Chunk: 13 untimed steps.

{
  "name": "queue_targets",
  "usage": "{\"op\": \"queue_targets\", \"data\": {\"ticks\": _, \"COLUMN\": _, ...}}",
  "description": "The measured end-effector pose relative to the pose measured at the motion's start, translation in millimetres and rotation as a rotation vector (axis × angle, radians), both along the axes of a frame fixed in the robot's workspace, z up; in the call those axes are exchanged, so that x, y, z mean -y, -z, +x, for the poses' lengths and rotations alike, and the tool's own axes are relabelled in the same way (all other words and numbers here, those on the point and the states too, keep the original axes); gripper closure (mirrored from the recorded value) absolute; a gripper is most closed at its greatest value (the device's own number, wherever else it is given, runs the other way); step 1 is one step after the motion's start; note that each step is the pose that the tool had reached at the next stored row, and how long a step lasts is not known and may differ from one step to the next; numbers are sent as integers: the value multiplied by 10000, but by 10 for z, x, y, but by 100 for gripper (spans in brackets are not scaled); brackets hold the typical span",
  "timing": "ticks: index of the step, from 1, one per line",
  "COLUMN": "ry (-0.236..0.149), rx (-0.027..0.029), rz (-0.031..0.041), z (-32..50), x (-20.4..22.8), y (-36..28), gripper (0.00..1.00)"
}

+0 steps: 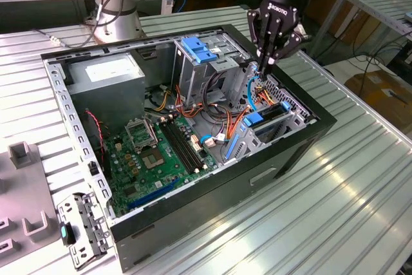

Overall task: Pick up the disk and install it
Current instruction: 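Insert the second disk wire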

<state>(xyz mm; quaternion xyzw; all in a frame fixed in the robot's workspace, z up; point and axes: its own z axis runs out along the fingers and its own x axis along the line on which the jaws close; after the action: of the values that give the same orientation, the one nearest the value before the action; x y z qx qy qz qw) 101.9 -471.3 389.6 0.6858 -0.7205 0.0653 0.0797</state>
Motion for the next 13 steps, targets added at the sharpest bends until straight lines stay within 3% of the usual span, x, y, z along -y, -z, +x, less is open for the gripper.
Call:
{"op": "queue_targets", "data": {"ticks": 1, "ry": 0, "rx": -1, "rz": -76, "z": 1, "x": -12, "y": 15, "gripper": 76}}
{"op": "queue_targets", "data": {"ticks": 2, "ry": 0, "rx": -1, "rz": -128, "z": 2, "x": -22, "y": 27, "gripper": 76}}
{"op": "queue_targets", "data": {"ticks": 4, "ry": -1, "rx": -2, "rz": -321, "z": 5, "x": -50, "y": 77, "gripper": 76}}
{"op": "queue_targets", "data": {"ticks": 6, "ry": -1, "rx": -2, "rz": -420, "z": 5, "x": -58, "y": 100, "gripper": 76}}
{"op": "queue_targets", "data": {"ticks": 13, "ry": 0, "rx": -3, "rz": -921, "z": 8, "x": -81, "y": 180, "gripper": 76}}
